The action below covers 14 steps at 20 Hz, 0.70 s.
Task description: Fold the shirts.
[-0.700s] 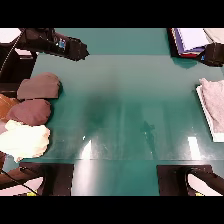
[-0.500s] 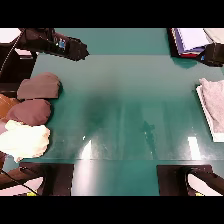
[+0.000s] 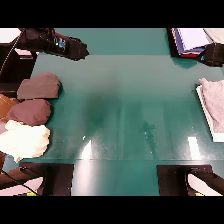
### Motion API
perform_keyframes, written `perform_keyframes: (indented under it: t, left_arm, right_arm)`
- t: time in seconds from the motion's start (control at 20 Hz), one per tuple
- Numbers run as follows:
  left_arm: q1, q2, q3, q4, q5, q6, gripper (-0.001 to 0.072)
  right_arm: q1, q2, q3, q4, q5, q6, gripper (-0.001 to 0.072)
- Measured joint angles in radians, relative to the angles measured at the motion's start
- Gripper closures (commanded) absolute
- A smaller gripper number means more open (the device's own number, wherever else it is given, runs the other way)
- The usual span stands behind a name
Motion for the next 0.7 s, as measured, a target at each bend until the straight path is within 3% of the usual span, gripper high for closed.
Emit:
perform_keyframes:
  t: [0.05,0.1,0.2,0.45,0.7]
  left_arm:
    - [0.0,0.0,0.0,0.002,0.015,0.003,0.0469]
    - [0.001,0.0,0.0,0.011,0.031,0.013,0.0182]
    - [0.011,-0.001,0.0,0.068,0.054,0.014,0.0149]
    - [0.134,-0.042,-0.055,0.358,0.063,-0.11,0.0148]
    - [0.32,-0.145,-0.236,0.45,0.085,-0.154,0.0148]
  right_arm:
    - [0.0,0.0,0.0,0.0,0.0,0.0,0.0692]
    - [0.0,0.0,0.0,0.0,0.0,0.0,0.0692]
    - [0.0,0.0,0.0,0.0,0.0,0.0,0.0692]
    - [0.0,0.0,0.0,0.0,0.003,0.0,0.0692]
    - [0.0,0.0,0.0,0.0,0.004,0.0,0.0692]
